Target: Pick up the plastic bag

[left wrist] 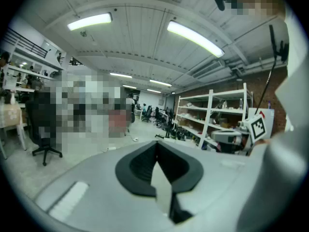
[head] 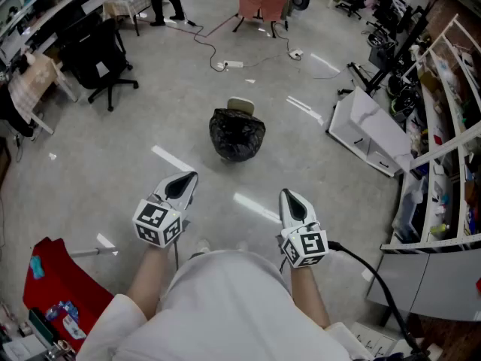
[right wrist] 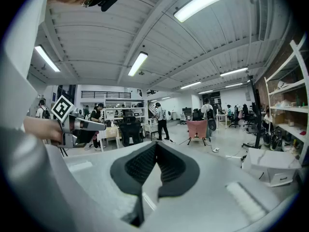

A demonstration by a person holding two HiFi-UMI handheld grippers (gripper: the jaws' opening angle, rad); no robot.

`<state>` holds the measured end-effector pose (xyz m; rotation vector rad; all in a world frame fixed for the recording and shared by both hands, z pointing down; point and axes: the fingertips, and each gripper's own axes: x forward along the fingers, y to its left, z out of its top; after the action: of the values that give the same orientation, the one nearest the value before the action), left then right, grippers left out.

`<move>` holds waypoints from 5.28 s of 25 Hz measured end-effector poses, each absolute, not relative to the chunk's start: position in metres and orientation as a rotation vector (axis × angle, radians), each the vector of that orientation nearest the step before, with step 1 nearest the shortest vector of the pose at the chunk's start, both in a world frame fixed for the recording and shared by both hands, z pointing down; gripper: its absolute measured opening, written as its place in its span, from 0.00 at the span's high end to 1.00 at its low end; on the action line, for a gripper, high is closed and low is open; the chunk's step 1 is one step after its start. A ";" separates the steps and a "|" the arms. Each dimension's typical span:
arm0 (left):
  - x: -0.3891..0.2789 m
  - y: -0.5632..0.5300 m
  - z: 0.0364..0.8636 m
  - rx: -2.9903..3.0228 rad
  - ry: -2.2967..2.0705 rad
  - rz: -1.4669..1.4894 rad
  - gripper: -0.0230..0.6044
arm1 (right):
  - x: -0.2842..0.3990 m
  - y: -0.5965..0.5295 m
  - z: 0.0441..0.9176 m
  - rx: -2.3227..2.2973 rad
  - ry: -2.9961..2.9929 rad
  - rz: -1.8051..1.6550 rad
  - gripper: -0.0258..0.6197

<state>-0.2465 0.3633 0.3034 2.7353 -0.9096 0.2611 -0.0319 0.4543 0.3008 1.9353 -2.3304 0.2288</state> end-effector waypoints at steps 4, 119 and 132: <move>-0.248 0.360 0.303 2.736 -0.903 0.261 0.96 | -0.036 0.452 0.300 1.935 -2.326 0.230 0.96; -0.159 -0.119 0.447 2.794 -0.585 0.732 0.96 | 0.050 -0.019 0.436 1.802 -2.121 0.489 0.96; -0.129 -0.138 0.491 2.618 -0.676 0.696 0.96 | 0.072 -0.045 0.484 1.667 -2.155 0.589 0.96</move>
<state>-0.1285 -0.1379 0.4907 2.6184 -0.6757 0.6958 0.0723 -0.0451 0.4843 1.6673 -2.1550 0.5893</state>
